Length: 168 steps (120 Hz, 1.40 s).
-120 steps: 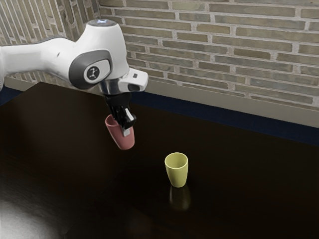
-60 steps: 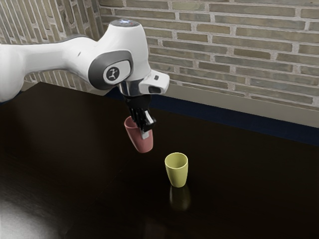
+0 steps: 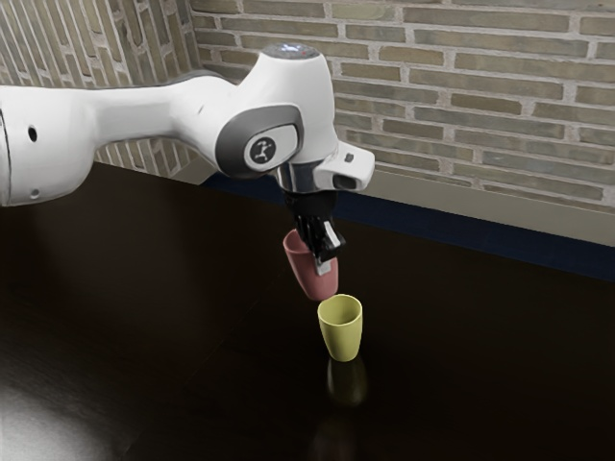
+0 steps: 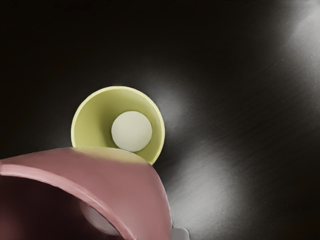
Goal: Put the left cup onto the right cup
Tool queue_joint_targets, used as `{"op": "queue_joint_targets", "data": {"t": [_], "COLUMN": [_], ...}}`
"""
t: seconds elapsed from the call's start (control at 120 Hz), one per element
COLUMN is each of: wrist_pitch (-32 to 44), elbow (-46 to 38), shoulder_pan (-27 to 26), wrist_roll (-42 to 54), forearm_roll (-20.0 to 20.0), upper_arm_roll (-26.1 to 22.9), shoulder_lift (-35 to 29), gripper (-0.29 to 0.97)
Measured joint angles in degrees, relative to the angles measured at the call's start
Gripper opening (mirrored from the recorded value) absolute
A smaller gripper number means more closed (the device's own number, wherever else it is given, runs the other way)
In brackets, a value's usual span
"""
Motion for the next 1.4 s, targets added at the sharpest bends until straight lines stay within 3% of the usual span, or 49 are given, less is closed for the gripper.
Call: {"op": "queue_joint_targets", "data": {"t": [0.292,1.4], "wrist_pitch": [0.3,4.5], "elbow": [3.0,4.3], "shoulder_pan": [-1.3,-1.3], "wrist_roll": [-0.5,-2.2], "forearm_roll": [0.9,4.9], "upper_arm_roll": [0.0,0.5], "shoulder_lift": [4.3,10.0], "gripper": [-0.11,-0.11]}}
